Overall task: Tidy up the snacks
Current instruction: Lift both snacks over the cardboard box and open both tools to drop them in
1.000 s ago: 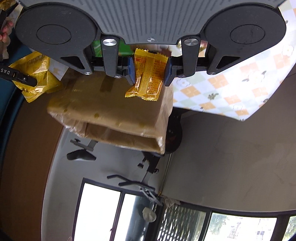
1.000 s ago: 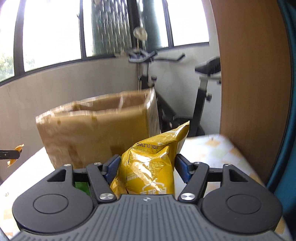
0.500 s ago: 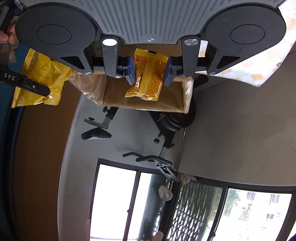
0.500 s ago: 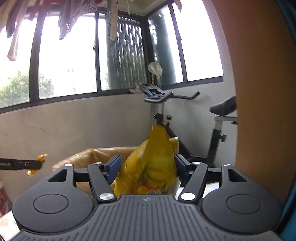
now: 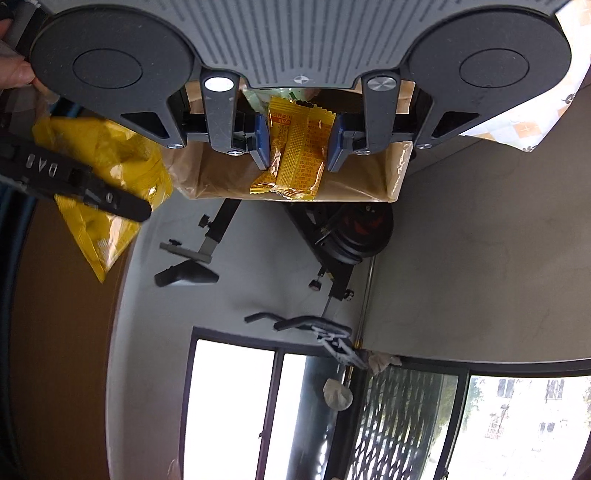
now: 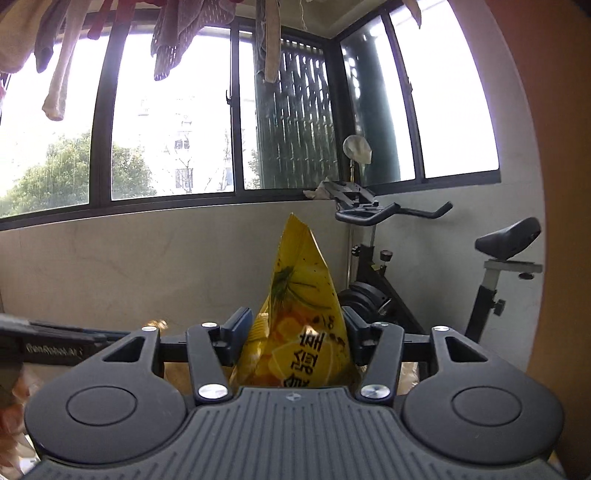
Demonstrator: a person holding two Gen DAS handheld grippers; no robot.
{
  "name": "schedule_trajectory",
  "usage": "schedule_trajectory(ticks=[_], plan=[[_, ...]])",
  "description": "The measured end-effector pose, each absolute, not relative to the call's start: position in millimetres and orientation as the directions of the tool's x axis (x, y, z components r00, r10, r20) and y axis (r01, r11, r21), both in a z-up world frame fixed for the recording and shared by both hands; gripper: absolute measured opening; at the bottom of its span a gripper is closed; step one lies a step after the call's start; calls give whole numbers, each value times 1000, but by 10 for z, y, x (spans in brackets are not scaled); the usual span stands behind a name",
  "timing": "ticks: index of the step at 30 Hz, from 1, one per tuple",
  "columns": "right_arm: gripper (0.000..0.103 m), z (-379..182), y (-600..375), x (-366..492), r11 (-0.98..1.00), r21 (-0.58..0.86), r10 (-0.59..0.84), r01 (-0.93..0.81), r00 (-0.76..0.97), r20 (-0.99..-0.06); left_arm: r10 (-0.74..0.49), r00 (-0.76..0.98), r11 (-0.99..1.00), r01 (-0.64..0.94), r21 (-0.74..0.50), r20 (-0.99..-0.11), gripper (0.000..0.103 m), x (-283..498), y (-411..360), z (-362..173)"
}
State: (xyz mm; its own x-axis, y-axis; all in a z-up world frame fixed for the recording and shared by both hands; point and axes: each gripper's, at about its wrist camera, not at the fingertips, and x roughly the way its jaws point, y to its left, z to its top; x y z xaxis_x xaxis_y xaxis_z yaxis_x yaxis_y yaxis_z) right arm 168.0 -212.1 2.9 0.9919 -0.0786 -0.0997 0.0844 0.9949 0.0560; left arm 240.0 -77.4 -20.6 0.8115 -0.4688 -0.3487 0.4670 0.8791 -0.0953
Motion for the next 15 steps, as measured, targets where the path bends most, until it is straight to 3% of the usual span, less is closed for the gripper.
schedule_trajectory(ticks=[15], plan=[[55, -105, -2364, 2413, 986, 167, 9, 28, 976, -219, -411, 783, 900, 431, -70, -467, 35, 2792, -970, -372]])
